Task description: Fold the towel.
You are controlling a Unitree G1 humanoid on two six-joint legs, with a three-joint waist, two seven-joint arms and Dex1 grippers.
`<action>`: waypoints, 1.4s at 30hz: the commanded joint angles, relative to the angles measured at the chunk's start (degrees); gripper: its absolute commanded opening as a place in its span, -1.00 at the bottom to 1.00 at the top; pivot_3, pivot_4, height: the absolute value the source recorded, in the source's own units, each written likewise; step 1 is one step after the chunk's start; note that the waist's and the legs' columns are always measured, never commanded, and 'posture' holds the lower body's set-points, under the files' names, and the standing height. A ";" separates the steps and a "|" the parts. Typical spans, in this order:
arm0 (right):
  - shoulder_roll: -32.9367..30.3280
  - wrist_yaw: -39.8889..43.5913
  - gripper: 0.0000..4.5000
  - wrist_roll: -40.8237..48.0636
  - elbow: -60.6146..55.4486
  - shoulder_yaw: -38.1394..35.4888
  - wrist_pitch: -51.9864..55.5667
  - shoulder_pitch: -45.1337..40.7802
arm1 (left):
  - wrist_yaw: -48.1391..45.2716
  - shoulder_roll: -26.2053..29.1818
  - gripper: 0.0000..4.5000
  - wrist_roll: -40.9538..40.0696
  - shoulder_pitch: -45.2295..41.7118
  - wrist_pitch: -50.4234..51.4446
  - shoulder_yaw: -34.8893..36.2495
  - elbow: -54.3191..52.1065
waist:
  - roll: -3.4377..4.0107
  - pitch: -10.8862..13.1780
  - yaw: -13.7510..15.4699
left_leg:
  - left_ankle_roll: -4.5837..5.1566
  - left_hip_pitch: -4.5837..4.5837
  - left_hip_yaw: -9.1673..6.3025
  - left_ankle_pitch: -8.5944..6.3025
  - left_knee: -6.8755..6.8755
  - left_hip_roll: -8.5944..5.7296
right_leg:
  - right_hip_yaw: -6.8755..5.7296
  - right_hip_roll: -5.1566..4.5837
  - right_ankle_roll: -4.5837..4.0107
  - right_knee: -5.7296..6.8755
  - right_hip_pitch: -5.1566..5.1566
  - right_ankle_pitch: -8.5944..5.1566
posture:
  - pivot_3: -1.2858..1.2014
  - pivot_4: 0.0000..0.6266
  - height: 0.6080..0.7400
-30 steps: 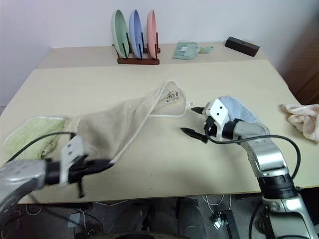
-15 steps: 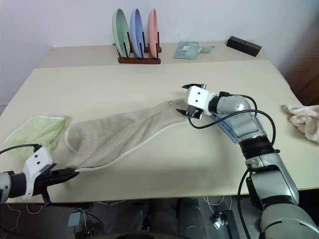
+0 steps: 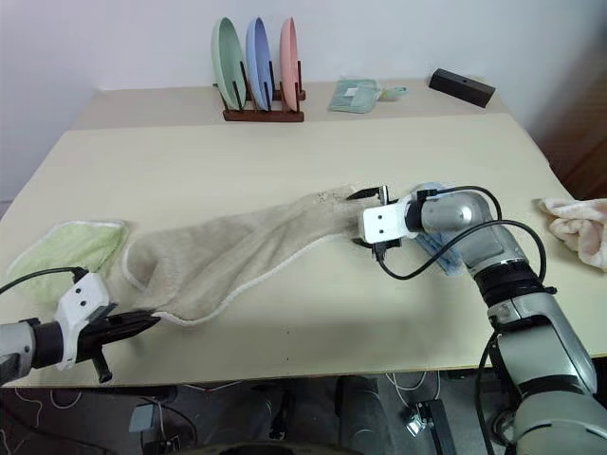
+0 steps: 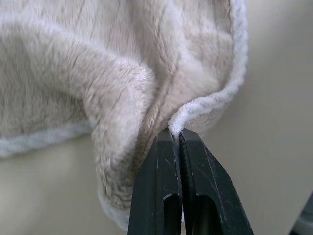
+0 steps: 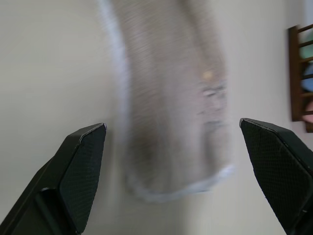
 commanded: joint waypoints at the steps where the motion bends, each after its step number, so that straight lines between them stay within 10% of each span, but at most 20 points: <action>1: 0.05 -5.36 1.00 -4.61 2.57 0.60 -2.43 -1.15 | -0.03 0.08 -0.99 -0.55 -0.69 0.10 -0.08 -0.57 | 0.00 0.00 0.02 | 0.00 0.00 0.00 0.00 0.00 0.00 | 0.00 0.00 0.00 0.00 0.00 0.00 | 0.03 -0.52 0.95; 9: 2.84 -14.78 1.00 -12.46 13.87 4.26 -6.97 -5.29 | 0.22 -0.04 -0.99 -0.78 -2.04 0.23 -0.61 -0.28 | -0.05 -0.04 -0.16 | -0.04 0.10 0.01 0.02 0.00 0.00 | 0.01 0.01 -0.01 0.03 0.08 0.00 | 0.03 -0.52 0.95; 13: 3.24 -16.49 0.41 -13.42 17.11 5.16 -8.89 -6.57 | 0.45 -0.36 -1.00 -1.11 -1.61 0.55 -0.03 -0.84 | -0.07 -0.05 -0.32 | -0.04 0.11 0.00 0.02 0.00 0.00 | 0.02 0.02 -0.01 0.03 0.08 0.00 | 0.03 -0.52 0.95; 19: 3.04 -18.30 -0.97 -13.78 19.00 5.57 -11.18 -7.32 | 0.80 -0.41 -1.00 -1.64 -1.01 1.08 0.47 -1.40 | -0.06 -0.05 -0.62 | -0.04 0.09 0.00 0.03 0.00 0.00 | 0.02 0.02 -0.01 0.03 0.07 0.00 | 0.03 -0.52 0.95; 25: 1.78 -18.84 -0.99 -12.39 17.27 4.36 -12.22 -7.62 | 0.80 -0.23 -1.00 -1.70 -1.15 0.94 0.78 -1.09 | -0.04 -0.03 -1.06 | -0.04 0.04 0.00 0.03 0.00 0.00 | 0.02 0.03 -0.01 0.03 0.02 0.00 | 0.03 -0.52 0.95; 35: -10.92 8.27 -0.99 16.45 -17.06 -5.03 10.09 6.65 | 1.16 -1.86 -1.00 -8.09 -4.64 2.40 8.04 -1.89 | 0.04 0.04 -0.67 | 0.02 -0.02 -0.05 -0.01 0.01 0.00 | 0.01 0.00 0.00 -0.06 0.04 0.00 | 0.03 -0.52 0.95; 42: -8.09 1.00 -0.99 9.90 -12.21 -7.65 11.19 -2.58 | 8.08 -2.27 -1.00 -5.77 -28.05 -2.90 3.32 10.50 | 0.04 0.11 -0.73 | -0.04 0.01 -0.02 0.02 0.05 0.01 | -0.02 0.00 -0.02 0.06 0.03 0.03 | 0.03 -0.52 0.95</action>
